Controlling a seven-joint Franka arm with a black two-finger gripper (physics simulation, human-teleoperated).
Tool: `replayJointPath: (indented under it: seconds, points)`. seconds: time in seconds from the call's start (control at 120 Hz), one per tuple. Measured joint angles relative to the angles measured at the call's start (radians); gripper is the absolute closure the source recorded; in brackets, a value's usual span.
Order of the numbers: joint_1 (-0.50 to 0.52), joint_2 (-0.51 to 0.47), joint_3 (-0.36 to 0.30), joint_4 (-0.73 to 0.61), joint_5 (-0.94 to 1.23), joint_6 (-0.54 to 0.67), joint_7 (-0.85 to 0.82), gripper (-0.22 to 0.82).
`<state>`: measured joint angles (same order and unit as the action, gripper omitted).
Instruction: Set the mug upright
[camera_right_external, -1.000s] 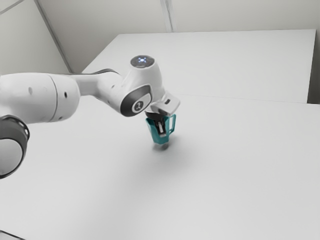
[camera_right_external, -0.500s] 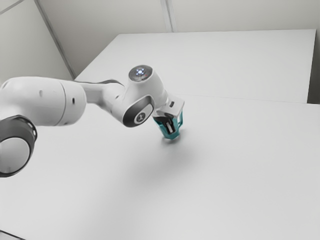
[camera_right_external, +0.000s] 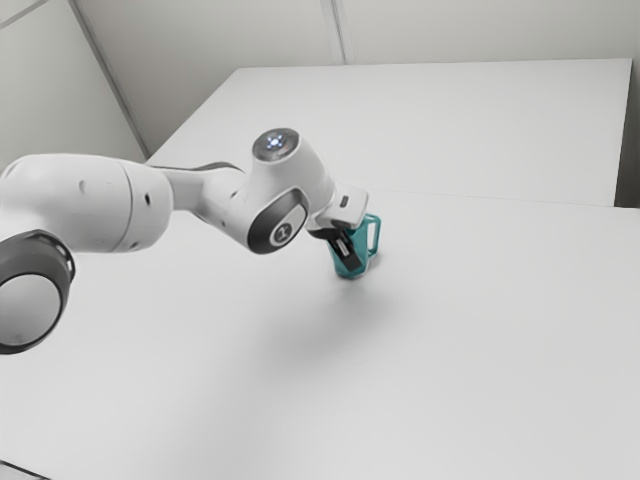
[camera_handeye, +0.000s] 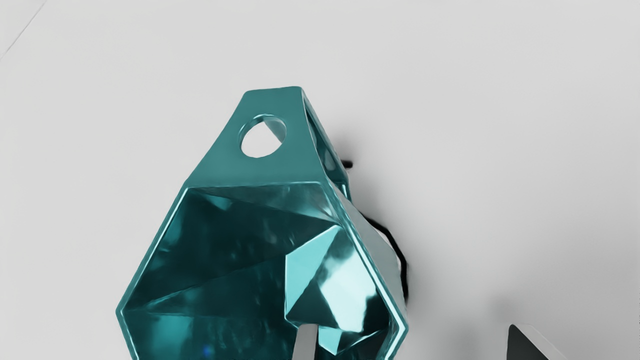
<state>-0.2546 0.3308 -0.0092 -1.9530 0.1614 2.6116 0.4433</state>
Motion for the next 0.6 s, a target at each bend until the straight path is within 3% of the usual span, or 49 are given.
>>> replayJointPath:
  seconds: [0.325, 0.433, 0.6]
  points:
    - [0.001, -0.133, 0.004, 0.004, -0.012, -0.086, -0.001, 0.04]
    - [0.008, -0.204, 0.035, 0.026, -0.081, -0.21, -0.007, 0.03]
    - [0.036, -0.239, 0.051, 0.189, -0.13, -0.488, -0.047, 0.01]
